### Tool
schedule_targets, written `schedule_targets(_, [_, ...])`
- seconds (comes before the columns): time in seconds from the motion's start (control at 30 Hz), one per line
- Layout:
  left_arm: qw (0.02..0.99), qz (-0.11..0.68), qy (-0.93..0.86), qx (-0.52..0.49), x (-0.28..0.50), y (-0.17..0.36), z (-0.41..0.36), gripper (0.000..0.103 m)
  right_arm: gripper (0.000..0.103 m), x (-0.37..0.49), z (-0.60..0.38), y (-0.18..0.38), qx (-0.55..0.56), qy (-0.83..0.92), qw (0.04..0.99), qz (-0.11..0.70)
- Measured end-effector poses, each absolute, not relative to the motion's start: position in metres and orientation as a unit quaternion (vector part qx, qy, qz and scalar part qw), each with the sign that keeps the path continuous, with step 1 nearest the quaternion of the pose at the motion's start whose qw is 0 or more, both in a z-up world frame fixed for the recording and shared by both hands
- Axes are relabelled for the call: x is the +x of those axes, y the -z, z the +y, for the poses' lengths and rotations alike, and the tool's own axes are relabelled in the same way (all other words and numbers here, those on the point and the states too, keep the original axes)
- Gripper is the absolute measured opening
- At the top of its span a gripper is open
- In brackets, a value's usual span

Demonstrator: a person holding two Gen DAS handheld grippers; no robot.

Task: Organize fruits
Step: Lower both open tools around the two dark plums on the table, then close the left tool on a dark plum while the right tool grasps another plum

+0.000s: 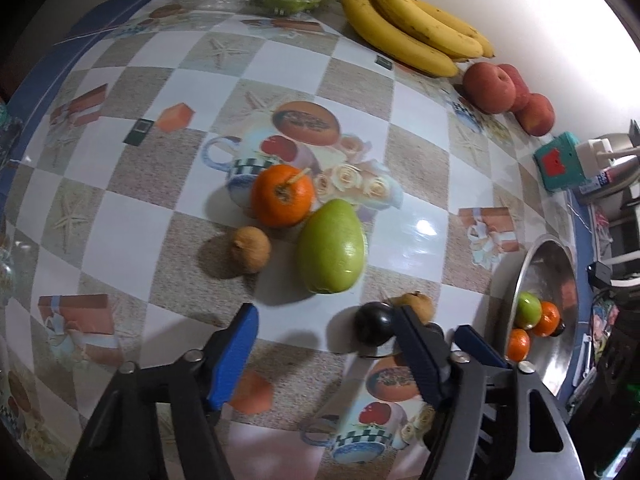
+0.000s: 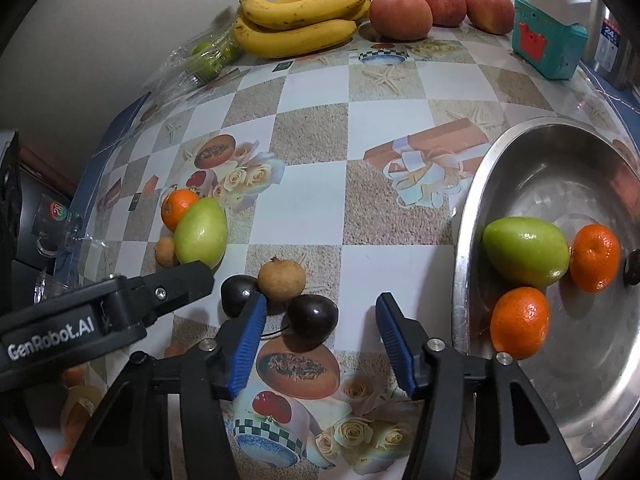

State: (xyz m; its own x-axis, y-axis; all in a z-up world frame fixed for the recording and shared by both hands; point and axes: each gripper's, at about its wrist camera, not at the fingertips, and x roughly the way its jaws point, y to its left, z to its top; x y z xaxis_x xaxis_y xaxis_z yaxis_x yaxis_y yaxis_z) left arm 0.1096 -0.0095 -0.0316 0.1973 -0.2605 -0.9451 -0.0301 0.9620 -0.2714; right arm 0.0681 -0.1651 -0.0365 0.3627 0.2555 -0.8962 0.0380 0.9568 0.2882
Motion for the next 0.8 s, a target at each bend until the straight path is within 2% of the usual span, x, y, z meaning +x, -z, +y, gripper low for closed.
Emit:
schedule_targets(0.1, [0.763,0.632,0.082,-0.112,0.110,0.034,-0.015,0.068,0.050,0.068,-0.164,0.038,0.127,-0.066,0.815,0.562])
schedule_targets(0.2, [0.753,0.641,0.088,-0.120,0.111,0.041,-0.019,0.059,0.048,0.068,-0.165,0.038,0.128,-0.067,0.815,0.562])
schedule_targets(0.47, [0.746,0.646,0.096,-0.127,0.112,0.047,-0.024,0.053,0.042,0.069,-0.164,0.040,0.125,-0.069,0.814,0.562])
schedule_targets(0.57, [0.742,0.647,0.104,-0.139,0.115,0.049,-0.028,0.041,0.037,0.070,-0.164,0.040,0.126,-0.071,0.814,0.563])
schedule_targets(0.67, [0.737,0.650,0.112,-0.149,0.115,0.052,-0.030,0.037,0.034,0.070,-0.164,0.041,0.131,-0.073,0.813,0.563])
schedule_targets(0.73, [0.735,0.649,0.118,-0.156,0.115,0.052,-0.032,0.029,0.032,0.070,-0.164,0.041,0.134,-0.076,0.812,0.563])
schedule_targets(0.8, [0.734,0.649,0.120,-0.160,0.112,0.051,-0.031,0.028,0.027,0.070,-0.164,0.040,0.140,-0.080,0.811,0.562])
